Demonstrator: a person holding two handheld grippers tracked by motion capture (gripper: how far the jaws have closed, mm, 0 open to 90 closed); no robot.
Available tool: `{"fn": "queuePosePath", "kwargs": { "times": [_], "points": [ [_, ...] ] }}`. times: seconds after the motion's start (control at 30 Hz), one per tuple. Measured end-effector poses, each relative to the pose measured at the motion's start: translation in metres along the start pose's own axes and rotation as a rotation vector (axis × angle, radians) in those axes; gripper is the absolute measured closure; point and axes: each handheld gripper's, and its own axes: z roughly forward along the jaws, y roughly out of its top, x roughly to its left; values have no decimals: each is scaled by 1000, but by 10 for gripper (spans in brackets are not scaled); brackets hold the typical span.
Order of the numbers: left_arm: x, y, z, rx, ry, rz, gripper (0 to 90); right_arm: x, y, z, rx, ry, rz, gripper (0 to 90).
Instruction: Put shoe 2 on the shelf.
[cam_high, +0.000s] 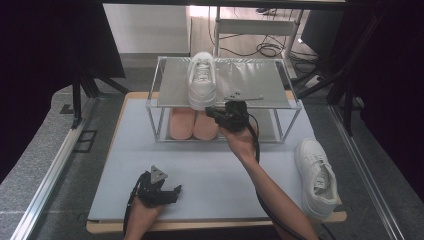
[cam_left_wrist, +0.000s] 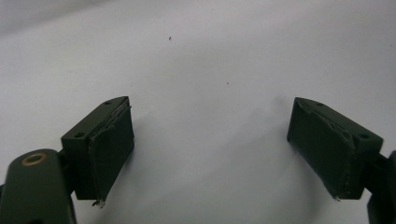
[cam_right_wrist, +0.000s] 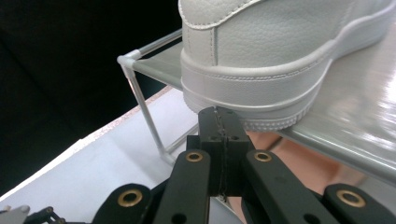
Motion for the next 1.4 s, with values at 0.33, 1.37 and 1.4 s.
{"fn": "queuePosePath", "kwargs": {
  "times": [0.33,1.37,1.4],
  "points": [
    [0,0,0,0,1,0,148,-2,-5,-9,31,19,-1,843],
    [0,0,0,1,2,0,148,-7,-90,-52,289,-28,-151,405],
    [0,0,0,0,2,0,148,-9,-93,-54,296,-29,-148,396]
  ]
}}
